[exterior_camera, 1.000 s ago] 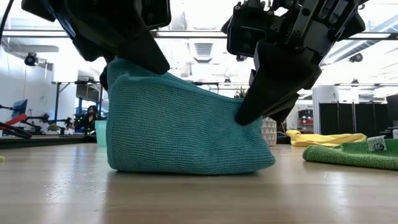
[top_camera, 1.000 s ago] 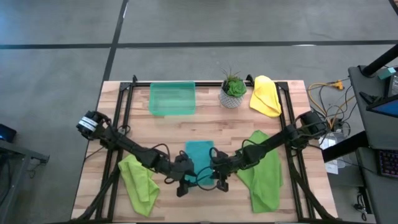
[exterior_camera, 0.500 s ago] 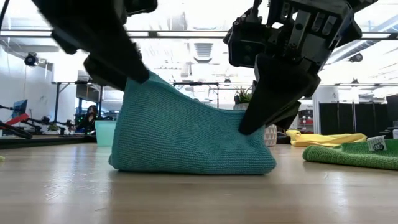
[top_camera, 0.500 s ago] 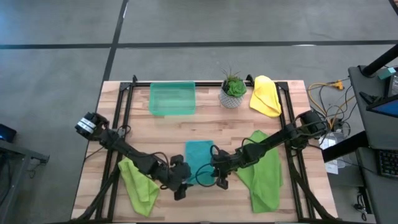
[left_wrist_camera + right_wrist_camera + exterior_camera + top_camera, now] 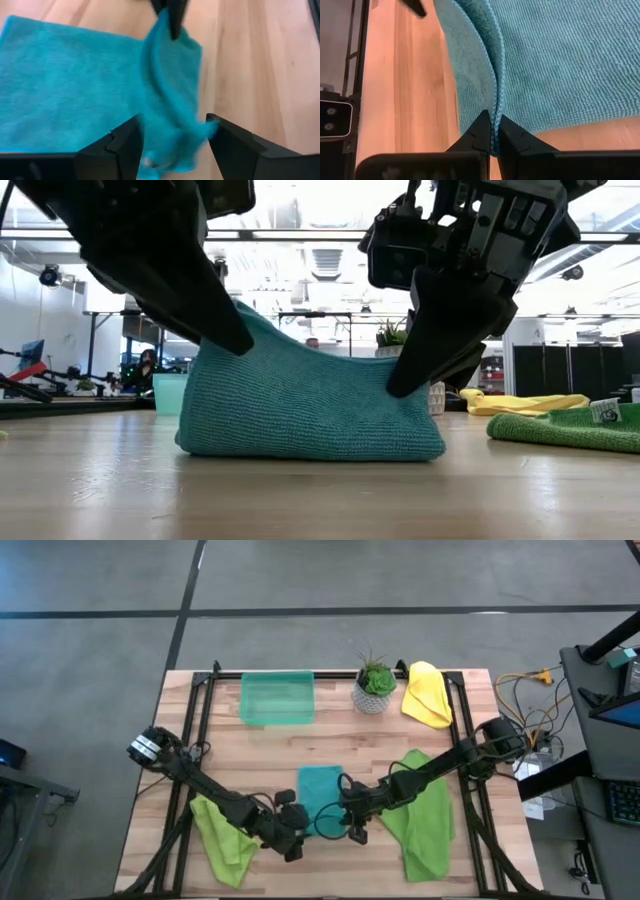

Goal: Fold microfiber towels
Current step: Fold the blue microfiber cloth

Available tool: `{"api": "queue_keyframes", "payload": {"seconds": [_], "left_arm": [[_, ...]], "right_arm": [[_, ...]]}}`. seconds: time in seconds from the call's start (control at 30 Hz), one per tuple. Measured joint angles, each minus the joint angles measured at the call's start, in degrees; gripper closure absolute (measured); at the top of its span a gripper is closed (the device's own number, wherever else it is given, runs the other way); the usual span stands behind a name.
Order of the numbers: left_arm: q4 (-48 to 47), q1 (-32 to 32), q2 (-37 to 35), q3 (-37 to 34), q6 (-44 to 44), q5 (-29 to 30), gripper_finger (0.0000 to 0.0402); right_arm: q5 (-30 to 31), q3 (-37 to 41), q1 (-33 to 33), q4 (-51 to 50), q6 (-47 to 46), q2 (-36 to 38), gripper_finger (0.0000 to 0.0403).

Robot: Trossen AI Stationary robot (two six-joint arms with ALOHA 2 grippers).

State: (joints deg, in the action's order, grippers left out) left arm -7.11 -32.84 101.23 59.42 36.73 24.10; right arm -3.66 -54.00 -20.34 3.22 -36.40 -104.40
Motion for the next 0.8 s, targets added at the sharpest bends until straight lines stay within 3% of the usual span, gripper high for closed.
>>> {"api": "queue_keyframes", "payload": {"seconds": [0.17,0.53,0.8], "left_arm": [[-0.2,-0.9,1.2,1.8,-0.1,1.1,0.0243],[-8.1,-2.1,-0.1,3.8,0.4,2.7,0.0389],[-8.4,-2.6,-4.6,3.8,0.4,1.6,0.04]], "right_arm": [[-1.3,0.1,0.0,0.0,0.0,0.0,0.0394],[-3.3,0.2,0.0,0.0,-0.2,0.0,0.0394],[-6.6,0.2,-1.7,0.3,-3.7,2.6,0.0394]]}}
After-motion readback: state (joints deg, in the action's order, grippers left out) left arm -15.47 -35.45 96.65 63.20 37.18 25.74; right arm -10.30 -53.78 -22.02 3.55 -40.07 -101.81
